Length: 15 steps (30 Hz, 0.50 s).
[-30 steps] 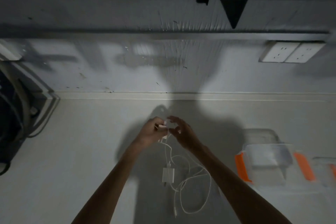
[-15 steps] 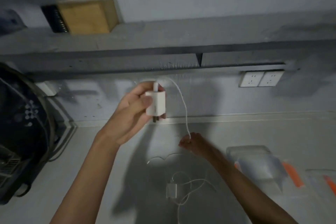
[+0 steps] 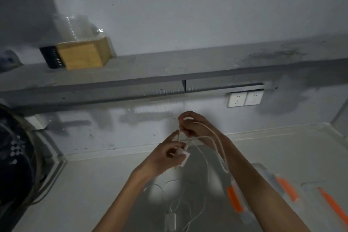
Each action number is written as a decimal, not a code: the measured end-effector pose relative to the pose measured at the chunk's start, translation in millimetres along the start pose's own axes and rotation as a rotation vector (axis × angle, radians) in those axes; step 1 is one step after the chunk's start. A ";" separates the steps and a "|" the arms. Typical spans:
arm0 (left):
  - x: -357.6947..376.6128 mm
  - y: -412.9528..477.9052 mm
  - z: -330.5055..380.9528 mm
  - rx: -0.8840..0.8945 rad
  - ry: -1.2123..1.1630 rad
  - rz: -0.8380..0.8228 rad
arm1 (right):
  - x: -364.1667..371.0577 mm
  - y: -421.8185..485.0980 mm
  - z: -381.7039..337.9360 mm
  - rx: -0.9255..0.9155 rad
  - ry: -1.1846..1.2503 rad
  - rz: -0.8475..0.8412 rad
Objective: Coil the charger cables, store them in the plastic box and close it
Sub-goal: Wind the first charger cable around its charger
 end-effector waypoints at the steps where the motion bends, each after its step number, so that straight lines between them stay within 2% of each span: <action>1: -1.5 3.5 -1.1 -0.021 -0.017 0.023 | -4.6 -2.6 -3.1 -0.022 0.065 -0.014; 4: -9.5 6.2 0.1 -0.047 -0.007 0.061 | -20.2 -11.6 -24.1 -0.110 0.087 0.039; 7: -21.6 6.6 -5.6 -0.091 0.107 0.082 | -42.6 -20.7 -47.4 -0.256 -0.048 0.085; 9: -27.4 5.4 -11.7 -0.183 -0.192 0.088 | -55.0 -27.0 -55.2 -0.305 -0.221 0.086; 11: -29.4 3.9 -15.9 -0.325 -0.708 0.092 | -63.4 -32.7 -56.0 -0.335 -0.310 0.135; 12: -30.9 3.5 -20.3 -0.386 -0.882 0.138 | -66.5 -35.1 -54.6 -0.336 -0.338 0.172; 13: -31.6 2.5 -24.4 -0.441 -0.951 0.183 | -69.8 -36.9 -52.8 -0.318 -0.373 0.216; 15: -31.2 -3.0 -26.6 -0.488 -0.787 0.226 | -76.6 -37.9 -47.4 -0.206 -0.470 0.270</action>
Point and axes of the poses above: each hand's wrist, its own y-axis towards the middle knuckle, its own x-axis out of the palm, z = x × y, the point moved 4 cm from there along y, towards the middle knuckle, and after that the axes turned 6 degrees about -x, right-handed, at the moved point
